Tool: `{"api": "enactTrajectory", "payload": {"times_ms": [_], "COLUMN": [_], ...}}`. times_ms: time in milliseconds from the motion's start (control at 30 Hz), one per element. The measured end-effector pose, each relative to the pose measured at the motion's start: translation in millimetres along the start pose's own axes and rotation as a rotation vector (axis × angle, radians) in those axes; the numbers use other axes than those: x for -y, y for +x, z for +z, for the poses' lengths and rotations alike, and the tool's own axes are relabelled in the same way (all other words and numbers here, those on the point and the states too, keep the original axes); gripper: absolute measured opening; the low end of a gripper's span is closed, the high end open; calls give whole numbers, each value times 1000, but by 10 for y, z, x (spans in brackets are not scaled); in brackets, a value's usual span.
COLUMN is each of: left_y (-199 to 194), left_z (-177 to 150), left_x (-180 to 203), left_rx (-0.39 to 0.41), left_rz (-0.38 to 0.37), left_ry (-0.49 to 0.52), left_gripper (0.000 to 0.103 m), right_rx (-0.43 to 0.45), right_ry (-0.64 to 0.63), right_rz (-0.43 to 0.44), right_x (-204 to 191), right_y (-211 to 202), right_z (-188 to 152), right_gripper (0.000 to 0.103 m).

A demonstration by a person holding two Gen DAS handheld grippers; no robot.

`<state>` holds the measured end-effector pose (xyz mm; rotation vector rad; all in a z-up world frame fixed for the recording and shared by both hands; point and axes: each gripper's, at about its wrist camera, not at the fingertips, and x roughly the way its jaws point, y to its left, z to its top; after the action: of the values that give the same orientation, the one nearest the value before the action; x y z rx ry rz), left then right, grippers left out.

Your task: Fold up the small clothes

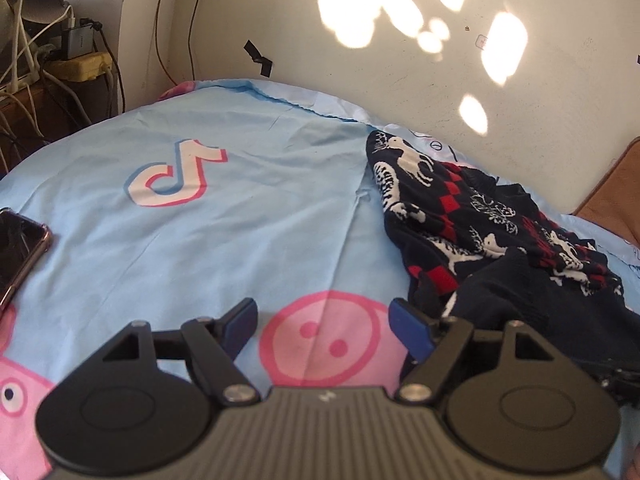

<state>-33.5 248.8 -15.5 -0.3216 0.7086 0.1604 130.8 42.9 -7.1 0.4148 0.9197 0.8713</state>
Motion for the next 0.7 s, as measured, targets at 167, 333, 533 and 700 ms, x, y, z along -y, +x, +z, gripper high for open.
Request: {"api": "enactTrajectory", "payload": {"times_ms": [167,333,533,700], "left_y": [-14,-9,-24,-14], "left_z": [-31,-46,-60,-58], "left_x": [-28,-32,-22,-5], "left_rx": [11,22,21,17], "left_rz": [17,11,15,13], "left_ry": [11,17,19,21], "left_gripper": [78,81,83,88], "right_rx": [-48,-38,39,127], "right_ry": [-38,-64,-20,56], "right_rz": [1,-11,-28,20], "right_x": [-128,-263,-354,-259], "right_y": [265,499,798,439], "right_z": [93,314,476,405], "right_gripper": [15,15,18,19]}}
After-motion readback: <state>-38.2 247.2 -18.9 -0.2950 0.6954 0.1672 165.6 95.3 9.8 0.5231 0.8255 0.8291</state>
